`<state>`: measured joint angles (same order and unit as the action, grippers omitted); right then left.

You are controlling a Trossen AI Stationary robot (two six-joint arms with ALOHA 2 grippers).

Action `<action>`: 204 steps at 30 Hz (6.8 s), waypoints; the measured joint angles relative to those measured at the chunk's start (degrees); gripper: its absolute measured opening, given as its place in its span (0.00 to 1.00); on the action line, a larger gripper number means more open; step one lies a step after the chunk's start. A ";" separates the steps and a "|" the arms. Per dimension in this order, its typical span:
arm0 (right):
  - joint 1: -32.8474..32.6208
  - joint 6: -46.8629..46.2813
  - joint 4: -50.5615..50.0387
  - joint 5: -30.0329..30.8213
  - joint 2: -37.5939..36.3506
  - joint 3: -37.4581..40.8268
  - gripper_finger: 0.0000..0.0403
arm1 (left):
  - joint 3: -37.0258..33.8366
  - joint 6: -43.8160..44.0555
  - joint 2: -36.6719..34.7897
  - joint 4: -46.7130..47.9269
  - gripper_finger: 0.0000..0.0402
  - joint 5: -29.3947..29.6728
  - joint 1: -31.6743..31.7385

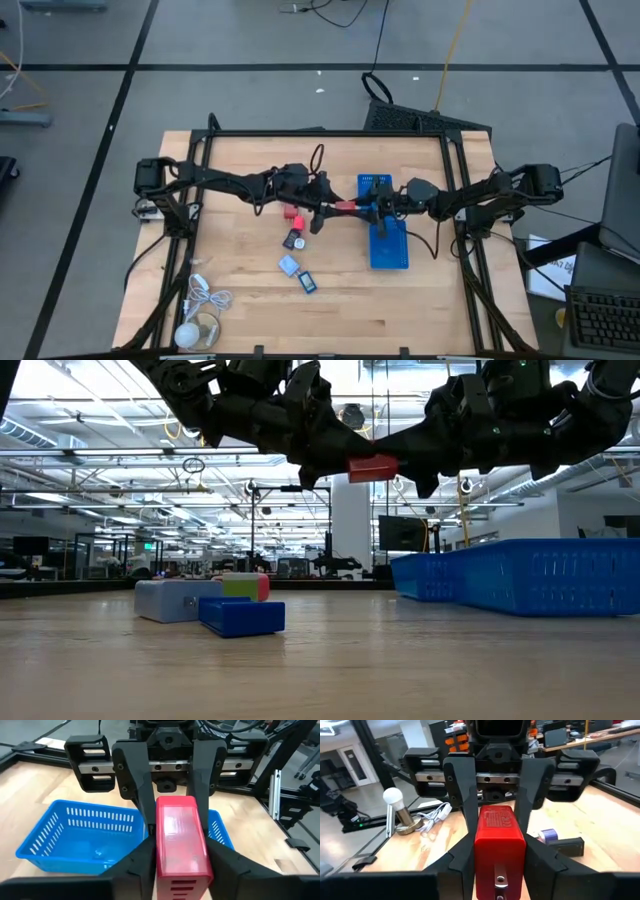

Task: Pick & Place Office items
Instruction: Put the top red charger adapter into the top blue bin, then put the red charger adapter into the top blue bin

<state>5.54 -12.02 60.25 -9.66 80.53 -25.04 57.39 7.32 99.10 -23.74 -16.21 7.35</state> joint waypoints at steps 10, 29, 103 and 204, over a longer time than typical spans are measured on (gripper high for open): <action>-0.02 0.81 1.58 -1.22 -0.22 0.61 0.28 | 0.07 3.55 -7.42 8.28 0.74 -0.02 1.61; 0.07 2.28 -7.85 -0.06 -5.99 0.72 0.28 | -20.73 -1.33 -28.33 7.41 0.88 5.68 6.53; 15.02 9.64 -97.11 15.57 7.31 -33.51 0.30 | -29.16 7.99 -31.72 6.70 0.87 14.82 8.04; 3.92 17.37 -23.51 3.83 -26.99 -3.08 0.63 | -8.17 -8.34 -0.01 25.18 0.87 25.12 -5.84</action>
<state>9.45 5.34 36.74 -5.82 53.54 -28.12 49.22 -1.02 99.09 1.44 8.91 1.51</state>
